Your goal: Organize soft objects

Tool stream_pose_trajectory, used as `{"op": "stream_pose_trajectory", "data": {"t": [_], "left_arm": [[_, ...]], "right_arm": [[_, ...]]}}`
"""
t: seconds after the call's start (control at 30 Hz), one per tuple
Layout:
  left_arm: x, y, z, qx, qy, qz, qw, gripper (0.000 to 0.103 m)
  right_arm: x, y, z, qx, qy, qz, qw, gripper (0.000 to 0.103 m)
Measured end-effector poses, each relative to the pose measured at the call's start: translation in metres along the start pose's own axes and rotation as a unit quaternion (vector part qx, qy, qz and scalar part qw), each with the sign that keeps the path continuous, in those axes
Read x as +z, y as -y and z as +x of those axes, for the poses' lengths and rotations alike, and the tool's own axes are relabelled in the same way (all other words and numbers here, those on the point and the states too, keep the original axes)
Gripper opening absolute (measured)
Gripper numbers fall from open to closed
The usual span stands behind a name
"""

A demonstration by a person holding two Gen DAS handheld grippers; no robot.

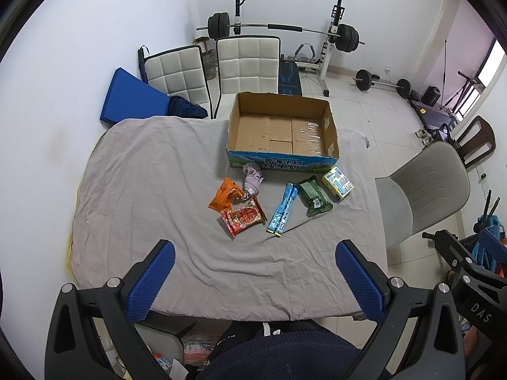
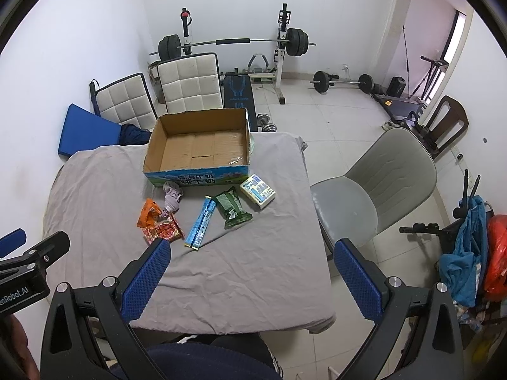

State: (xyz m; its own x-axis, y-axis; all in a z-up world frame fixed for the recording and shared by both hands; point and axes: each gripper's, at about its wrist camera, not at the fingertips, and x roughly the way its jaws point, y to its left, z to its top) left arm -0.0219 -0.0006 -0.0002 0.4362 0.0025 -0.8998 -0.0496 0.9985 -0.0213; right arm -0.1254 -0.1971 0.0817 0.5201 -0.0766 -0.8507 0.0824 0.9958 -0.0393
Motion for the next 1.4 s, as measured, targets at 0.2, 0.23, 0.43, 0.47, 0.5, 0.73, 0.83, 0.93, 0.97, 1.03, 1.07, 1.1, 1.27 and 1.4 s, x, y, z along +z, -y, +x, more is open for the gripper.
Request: {"op": "stream_pose_trajectory", "data": {"t": [0.2,0.23,0.43,0.47,0.5,0.73,0.83,0.93,0.97,1.03,1.07,1.1,1.27,1.4], "left_arm": [[0.0011,-0.0003,-0.0006,-0.001,0.001,0.001,1.0000,0.103],[0.0015,0.0003,-0.0007,-0.002,0.001,0.002,1.0000,0.103],[0.0030,0.0001,-0.0005,-0.004,0.001,0.004,1.0000,0.103],[0.0038,0.0001,-0.0008,-0.004,0.002,0.004,1.0000,0.103],[0.0039,0.0003,-0.0009,-0.005,0.002,0.004,1.0000,0.103],[0.0042,0.0005,-0.0015,-0.004,0.002,0.006,1.0000,0.103],[0.0035,0.0005,-0.0013,-0.004,0.002,0.004,1.0000,0.103],[0.0033,0.0006,-0.0013,-0.004,0.002,0.004,1.0000,0.103],[0.0039,0.0004,-0.0016,-0.004,0.002,0.003,1.0000,0.103],[0.0044,0.0009,0.0002,-0.003,0.002,0.004,1.0000,0.103],[0.0050,0.0010,0.0001,-0.004,0.002,0.004,1.0000,0.103],[0.0051,0.0009,0.0004,-0.003,0.002,0.004,1.0000,0.103],[0.0065,0.0000,0.0009,-0.004,0.002,0.004,1.0000,0.103],[0.0045,0.0002,0.0012,-0.003,0.005,0.004,1.0000,0.103]], "right_arm": [[-0.0028,0.0028,-0.0002,0.000,0.004,0.003,1.000,0.103],[-0.0027,0.0026,-0.0002,0.000,0.005,0.003,1.000,0.103],[-0.0017,0.0008,-0.0010,0.000,0.006,0.004,1.000,0.103],[-0.0017,0.0006,-0.0007,0.000,0.006,0.004,1.000,0.103],[-0.0018,0.0005,-0.0007,0.001,0.007,0.004,1.000,0.103],[-0.0004,0.0012,-0.0013,0.002,0.008,0.004,1.000,0.103],[0.0000,0.0015,-0.0008,0.003,0.008,0.003,1.000,0.103],[0.0012,0.0001,-0.0004,0.004,0.008,0.002,1.000,0.103],[0.0013,0.0001,-0.0003,0.004,0.008,0.002,1.000,0.103],[0.0013,-0.0001,-0.0005,0.004,0.009,0.002,1.000,0.103],[0.0015,0.0000,-0.0004,0.004,0.009,0.002,1.000,0.103],[0.0015,0.0001,-0.0008,0.004,0.010,0.002,1.000,0.103],[0.0018,-0.0003,-0.0002,0.005,0.009,0.003,1.000,0.103],[0.0040,0.0031,0.0078,0.005,0.003,0.005,1.000,0.103]]}}
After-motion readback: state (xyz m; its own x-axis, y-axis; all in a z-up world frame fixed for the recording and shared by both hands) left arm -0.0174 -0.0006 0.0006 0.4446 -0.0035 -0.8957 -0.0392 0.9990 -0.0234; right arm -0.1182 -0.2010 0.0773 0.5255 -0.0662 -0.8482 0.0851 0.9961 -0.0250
